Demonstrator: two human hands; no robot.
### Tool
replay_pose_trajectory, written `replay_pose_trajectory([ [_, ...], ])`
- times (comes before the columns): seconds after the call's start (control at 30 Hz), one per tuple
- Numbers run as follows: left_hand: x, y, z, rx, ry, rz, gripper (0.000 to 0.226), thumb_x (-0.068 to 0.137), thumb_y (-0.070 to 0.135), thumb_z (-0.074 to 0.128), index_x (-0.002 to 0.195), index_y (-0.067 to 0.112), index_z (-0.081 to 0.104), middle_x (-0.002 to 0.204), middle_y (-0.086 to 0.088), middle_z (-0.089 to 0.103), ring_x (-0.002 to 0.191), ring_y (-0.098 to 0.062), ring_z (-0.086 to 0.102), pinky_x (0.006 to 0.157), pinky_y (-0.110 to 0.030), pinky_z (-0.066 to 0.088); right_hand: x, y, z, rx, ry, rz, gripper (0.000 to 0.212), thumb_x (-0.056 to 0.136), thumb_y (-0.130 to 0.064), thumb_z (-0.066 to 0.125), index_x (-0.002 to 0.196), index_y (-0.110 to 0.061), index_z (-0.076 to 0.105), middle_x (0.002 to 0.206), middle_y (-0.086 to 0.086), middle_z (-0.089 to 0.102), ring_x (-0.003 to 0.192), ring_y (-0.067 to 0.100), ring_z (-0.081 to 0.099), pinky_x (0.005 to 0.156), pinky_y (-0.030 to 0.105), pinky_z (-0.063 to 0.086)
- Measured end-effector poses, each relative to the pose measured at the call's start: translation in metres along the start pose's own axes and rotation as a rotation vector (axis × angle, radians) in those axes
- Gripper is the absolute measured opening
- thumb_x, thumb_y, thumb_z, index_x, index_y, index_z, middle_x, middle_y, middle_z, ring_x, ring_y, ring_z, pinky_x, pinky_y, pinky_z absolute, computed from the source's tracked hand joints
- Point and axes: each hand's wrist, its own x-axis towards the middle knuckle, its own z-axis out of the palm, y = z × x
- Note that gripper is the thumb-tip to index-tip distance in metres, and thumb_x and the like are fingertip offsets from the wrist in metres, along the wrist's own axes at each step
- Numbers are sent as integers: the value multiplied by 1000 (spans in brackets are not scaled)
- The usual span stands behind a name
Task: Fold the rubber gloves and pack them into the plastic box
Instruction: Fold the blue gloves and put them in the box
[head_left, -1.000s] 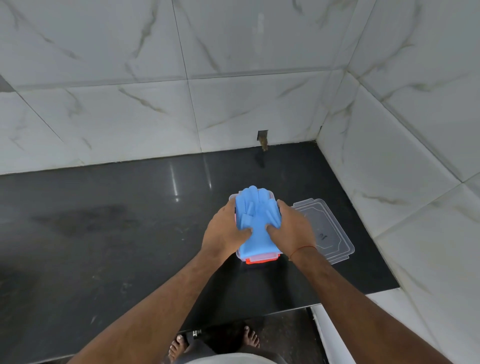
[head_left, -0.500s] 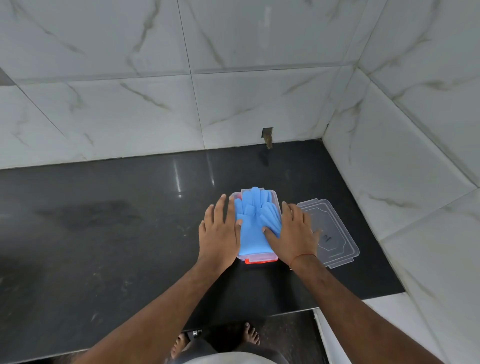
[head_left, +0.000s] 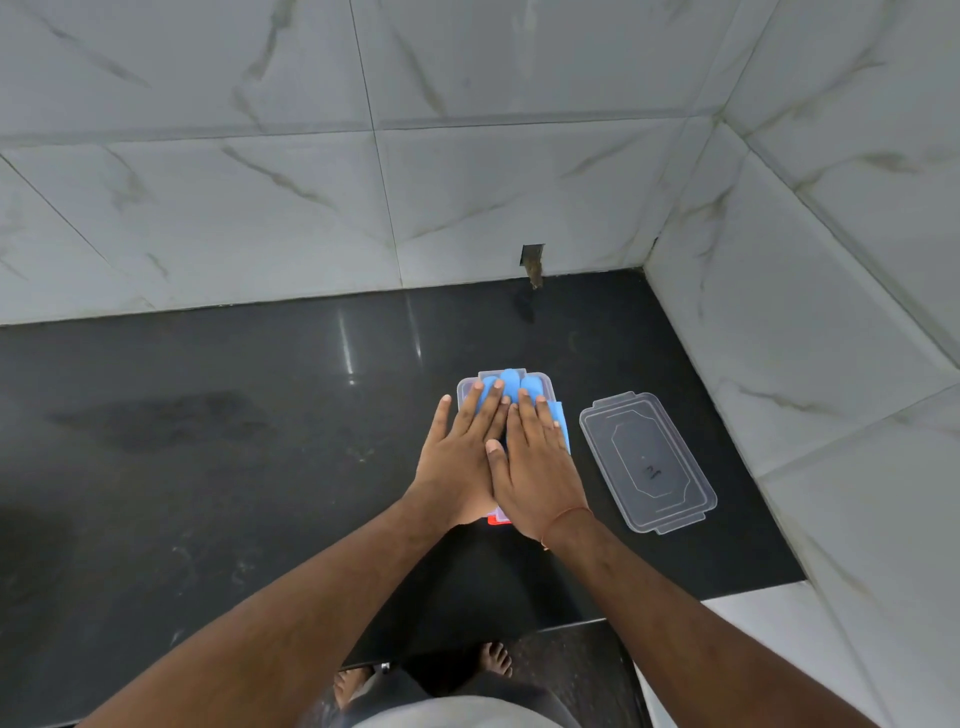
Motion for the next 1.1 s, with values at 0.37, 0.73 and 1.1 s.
replay_pose_trajectory([
  [0.37, 13, 10, -17, 191, -201, -31, 106, 104, 76, 29, 169, 11, -24, 179, -13, -27, 165, -35, -28, 135, -54, -14, 28, -7, 11, 199, -186, 170, 64, 115, -34, 24, 169, -11, 0, 178, 9, -9, 164, 23, -13, 134, 40, -6],
  [0.73, 24, 21, -32, 292, -369, -9, 85, 113, 60, 23, 172, 15, -19, 183, -13, -15, 170, -32, -14, 138, -49, -7, 51, 1, 10, 425, -456, 322, 61, 115, -44, 12, 168, -27, -13, 177, -4, -20, 162, 18, -21, 132, 42, -11],
  [1.1, 22, 14, -30, 222, -333, -34, 88, 111, 63, 25, 174, 14, -12, 184, -12, -10, 170, -33, -13, 136, -53, -12, 41, -5, -5, 372, -251, 195, 56, 114, -26, 33, 168, -15, 21, 178, 3, 14, 165, 19, 11, 132, 34, 12],
])
